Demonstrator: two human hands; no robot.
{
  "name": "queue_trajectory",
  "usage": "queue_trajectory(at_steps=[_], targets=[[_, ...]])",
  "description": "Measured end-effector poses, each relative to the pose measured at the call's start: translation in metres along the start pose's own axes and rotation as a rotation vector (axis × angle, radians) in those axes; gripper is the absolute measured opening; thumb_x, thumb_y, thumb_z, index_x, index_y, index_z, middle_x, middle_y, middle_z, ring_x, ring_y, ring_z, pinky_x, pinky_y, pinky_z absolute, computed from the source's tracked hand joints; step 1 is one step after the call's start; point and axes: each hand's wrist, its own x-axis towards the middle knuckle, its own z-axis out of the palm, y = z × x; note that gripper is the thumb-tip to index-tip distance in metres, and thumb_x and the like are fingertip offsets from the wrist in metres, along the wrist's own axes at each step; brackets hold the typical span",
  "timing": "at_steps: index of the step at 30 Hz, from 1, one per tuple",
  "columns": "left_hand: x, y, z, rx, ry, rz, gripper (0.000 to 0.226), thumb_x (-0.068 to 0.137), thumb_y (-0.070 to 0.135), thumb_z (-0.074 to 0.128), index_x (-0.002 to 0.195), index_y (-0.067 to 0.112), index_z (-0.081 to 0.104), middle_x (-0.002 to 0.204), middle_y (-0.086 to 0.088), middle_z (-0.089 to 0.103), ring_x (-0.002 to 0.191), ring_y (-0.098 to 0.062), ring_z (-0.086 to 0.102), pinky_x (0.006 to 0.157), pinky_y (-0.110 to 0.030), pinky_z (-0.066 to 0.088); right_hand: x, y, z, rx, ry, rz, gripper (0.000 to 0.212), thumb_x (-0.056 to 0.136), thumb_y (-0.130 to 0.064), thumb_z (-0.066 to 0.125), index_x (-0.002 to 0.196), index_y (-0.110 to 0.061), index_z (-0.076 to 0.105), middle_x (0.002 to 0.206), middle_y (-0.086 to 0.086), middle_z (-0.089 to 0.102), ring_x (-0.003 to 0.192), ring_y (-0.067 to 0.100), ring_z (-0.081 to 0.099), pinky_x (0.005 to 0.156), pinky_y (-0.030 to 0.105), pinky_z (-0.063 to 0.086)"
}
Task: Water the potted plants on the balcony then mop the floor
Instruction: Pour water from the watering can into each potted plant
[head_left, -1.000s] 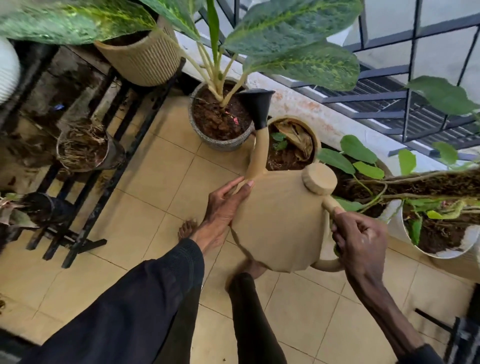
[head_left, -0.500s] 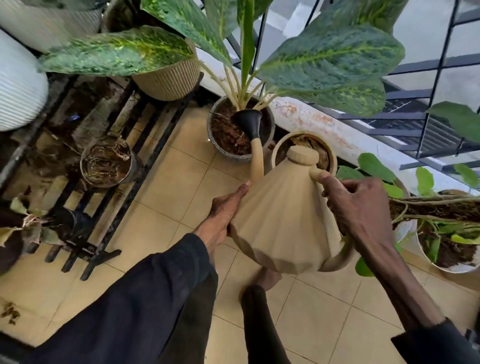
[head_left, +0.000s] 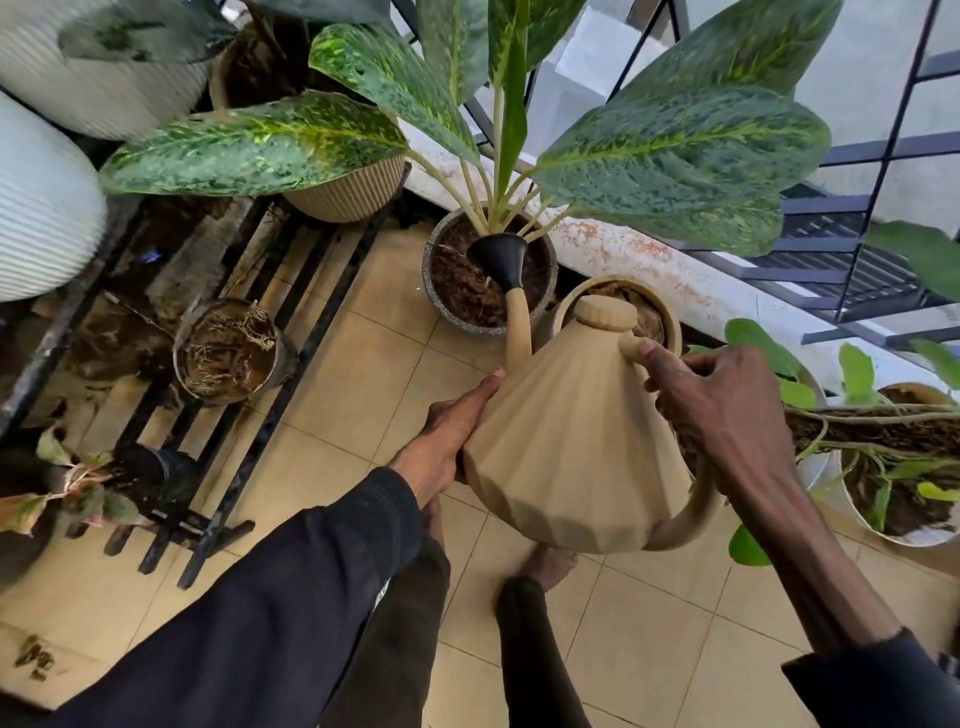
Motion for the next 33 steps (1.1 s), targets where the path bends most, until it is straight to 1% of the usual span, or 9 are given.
queue_trajectory(at_steps=[8,11,14,18,20,22,26,30,33], targets=[[0.001,0.004,-0.009,0.039,-0.036,-0.022,0.065,0.072,0.071,0.077,0.112,0.019,0.076,0.098,-0.010,0.080,0.096,-0.031,0.076,0.088,-0.049,0.062,-0.002,-0.009,0.002,-0.009,-0.014,0.013,0.072,0.095,-0.053,0.073,0.083,0.019,0.073,0.082,0.043,0.067,0.058,0.026,0.047,0.059,0.039,0.042],[0.002,0.006,-0.011,0.052,-0.034,-0.028,0.065,0.073,0.070,0.077,0.111,0.019,0.076,0.098,-0.010,0.081,0.095,-0.031,0.076,0.084,-0.047,0.062,-0.002,-0.011,0.003,-0.007,-0.016,0.018,0.071,0.095,-0.050,0.073,0.083,0.019,0.073,0.083,0.043,0.068,0.059,0.028,0.048,0.059,0.041,0.045],[0.004,0.006,-0.012,0.055,-0.030,-0.028,0.065,0.073,0.070,0.077,0.113,0.019,0.075,0.101,-0.011,0.080,0.098,-0.031,0.075,0.086,-0.047,0.062,0.000,-0.009,0.006,0.000,-0.021,0.013,0.070,0.095,-0.049,0.073,0.083,0.019,0.073,0.081,0.043,0.068,0.058,0.028,0.049,0.056,0.052,0.051],[0.006,0.006,-0.013,0.047,-0.041,-0.029,0.066,0.073,0.068,0.078,0.113,0.017,0.075,0.102,-0.012,0.080,0.098,-0.033,0.075,0.088,-0.050,0.062,0.002,-0.005,0.008,0.010,-0.017,0.011,0.067,0.095,-0.049,0.073,0.078,0.016,0.074,0.078,0.042,0.068,0.056,0.027,0.049,0.058,0.041,0.045],[0.007,0.007,-0.013,0.037,-0.039,-0.030,0.066,0.072,0.067,0.079,0.113,0.016,0.075,0.102,-0.012,0.080,0.099,-0.032,0.075,0.089,-0.049,0.062,0.004,-0.003,0.009,0.021,-0.020,0.007,0.066,0.096,-0.048,0.073,0.076,0.015,0.074,0.077,0.041,0.068,0.056,0.027,0.049,0.059,0.041,0.045],[0.008,0.007,-0.014,0.029,-0.035,-0.032,0.065,0.072,0.067,0.080,0.113,0.017,0.075,0.102,-0.012,0.079,0.099,-0.032,0.074,0.088,-0.047,0.062,0.004,-0.001,0.009,0.038,-0.018,-0.005,0.060,0.097,-0.046,0.073,0.069,0.007,0.075,0.067,0.033,0.069,0.053,0.027,0.051,0.057,0.041,0.046],[0.009,0.007,-0.014,0.013,-0.031,-0.029,0.064,0.071,0.065,0.082,0.112,0.017,0.076,0.103,-0.012,0.079,0.102,-0.033,0.074,0.091,-0.050,0.061,0.000,0.007,0.011,0.083,0.011,0.004,0.050,0.097,-0.045,0.073,0.060,-0.010,0.074,0.045,-0.001,0.062,0.049,0.025,0.054,0.055,0.050,0.054],[0.009,0.005,-0.012,0.004,-0.021,-0.007,0.060,0.070,0.061,0.085,0.107,0.015,0.078,0.101,-0.012,0.080,0.103,-0.035,0.074,0.090,-0.052,0.061,-0.007,0.023,0.015,0.106,0.046,0.031,0.050,0.098,-0.042,0.073,0.058,-0.012,0.072,0.045,-0.010,0.063,0.049,0.026,0.055,0.060,0.057,0.060],[0.009,0.003,-0.011,0.011,-0.010,0.018,0.055,0.069,0.059,0.086,0.103,0.016,0.080,0.099,-0.011,0.080,0.102,-0.034,0.074,0.088,-0.052,0.062,-0.014,0.033,0.017,0.163,0.076,0.048,0.055,0.088,-0.055,0.073,0.057,-0.010,0.070,0.044,-0.013,0.063,0.048,0.025,0.054,0.055,0.050,0.056]])
